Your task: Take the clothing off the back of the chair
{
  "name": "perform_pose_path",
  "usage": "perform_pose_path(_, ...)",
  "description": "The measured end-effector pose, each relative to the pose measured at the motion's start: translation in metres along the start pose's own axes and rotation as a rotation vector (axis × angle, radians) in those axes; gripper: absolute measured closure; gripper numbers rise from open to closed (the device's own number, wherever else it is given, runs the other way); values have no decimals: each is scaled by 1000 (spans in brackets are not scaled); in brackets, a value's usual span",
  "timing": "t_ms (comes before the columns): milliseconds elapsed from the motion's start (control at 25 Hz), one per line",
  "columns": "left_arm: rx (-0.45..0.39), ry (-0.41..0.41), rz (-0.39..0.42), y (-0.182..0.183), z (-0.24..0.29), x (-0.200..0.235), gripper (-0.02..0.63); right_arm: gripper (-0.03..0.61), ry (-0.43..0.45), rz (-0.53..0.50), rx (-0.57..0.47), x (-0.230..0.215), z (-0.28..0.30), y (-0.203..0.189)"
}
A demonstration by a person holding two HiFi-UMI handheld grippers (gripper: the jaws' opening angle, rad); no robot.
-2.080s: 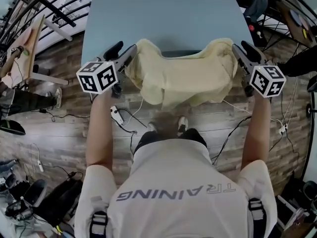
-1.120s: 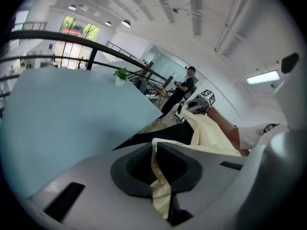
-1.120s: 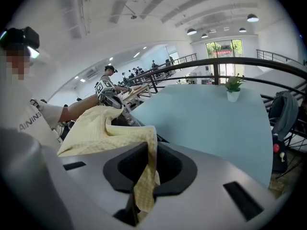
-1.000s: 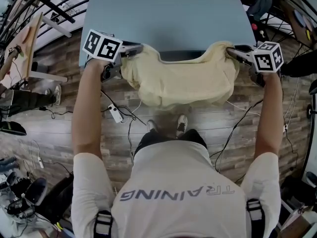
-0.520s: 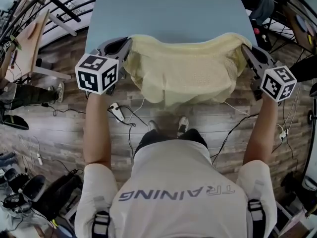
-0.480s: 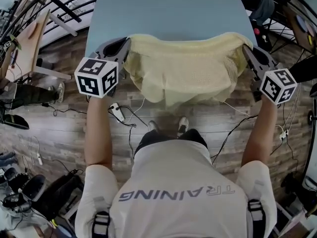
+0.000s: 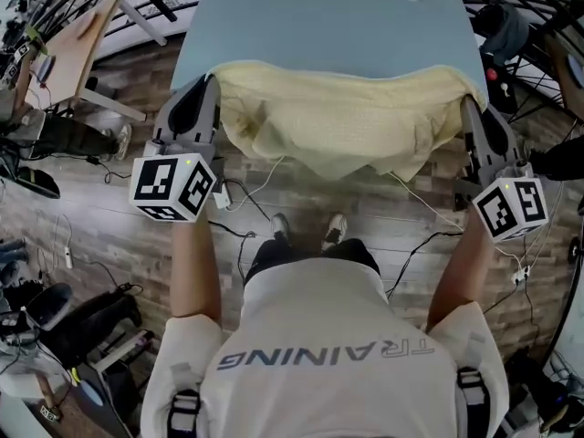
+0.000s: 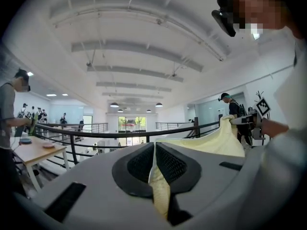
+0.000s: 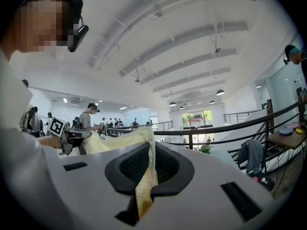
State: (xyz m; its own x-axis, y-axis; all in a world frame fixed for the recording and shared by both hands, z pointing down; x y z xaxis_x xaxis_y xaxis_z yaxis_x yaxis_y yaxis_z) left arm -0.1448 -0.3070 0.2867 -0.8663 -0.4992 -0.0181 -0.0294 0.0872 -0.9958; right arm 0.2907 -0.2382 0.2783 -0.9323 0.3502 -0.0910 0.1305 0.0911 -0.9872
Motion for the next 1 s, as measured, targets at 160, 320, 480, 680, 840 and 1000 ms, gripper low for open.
perform_pose_path(160,-44,51,-23,0,-25,-6,571,548,83,69,4,11,-9,-9)
perform_pose_path(320,-57,40,-40,-5,-50,-10,571,548,92,70,4,31,-24,-16)
perform_pose_path(480,-88,2,-53,-2,-78,-4,570,548,21,61,-30,56,-50,-14)
perform_pose_path(680,-115,-72,-55,3,-112,-1,570,548,-93,24,-55,96,-90,-12)
perform_pose_path(840,-110,-137,-57,2,-136,-12,571,548,-165,20,-34,116,-124,-18)
perform_pose_path(1000,-104,-162,-53,3,-167,-12,570,548,-197,9,-19,146,-149,-23)
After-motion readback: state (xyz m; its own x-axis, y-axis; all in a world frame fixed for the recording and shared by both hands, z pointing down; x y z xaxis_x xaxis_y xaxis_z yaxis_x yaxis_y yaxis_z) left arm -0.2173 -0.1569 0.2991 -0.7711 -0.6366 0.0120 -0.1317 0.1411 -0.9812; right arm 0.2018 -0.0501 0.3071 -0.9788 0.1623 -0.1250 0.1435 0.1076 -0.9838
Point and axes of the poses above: the fingertips, and each gripper's own axes: z forward along the fingers, x to its left, y out of its top, the point moved 9 cm from there along -z, backward along the fingers, and after that the axes turned 10 degrees about -x, right-handed, at the moved point
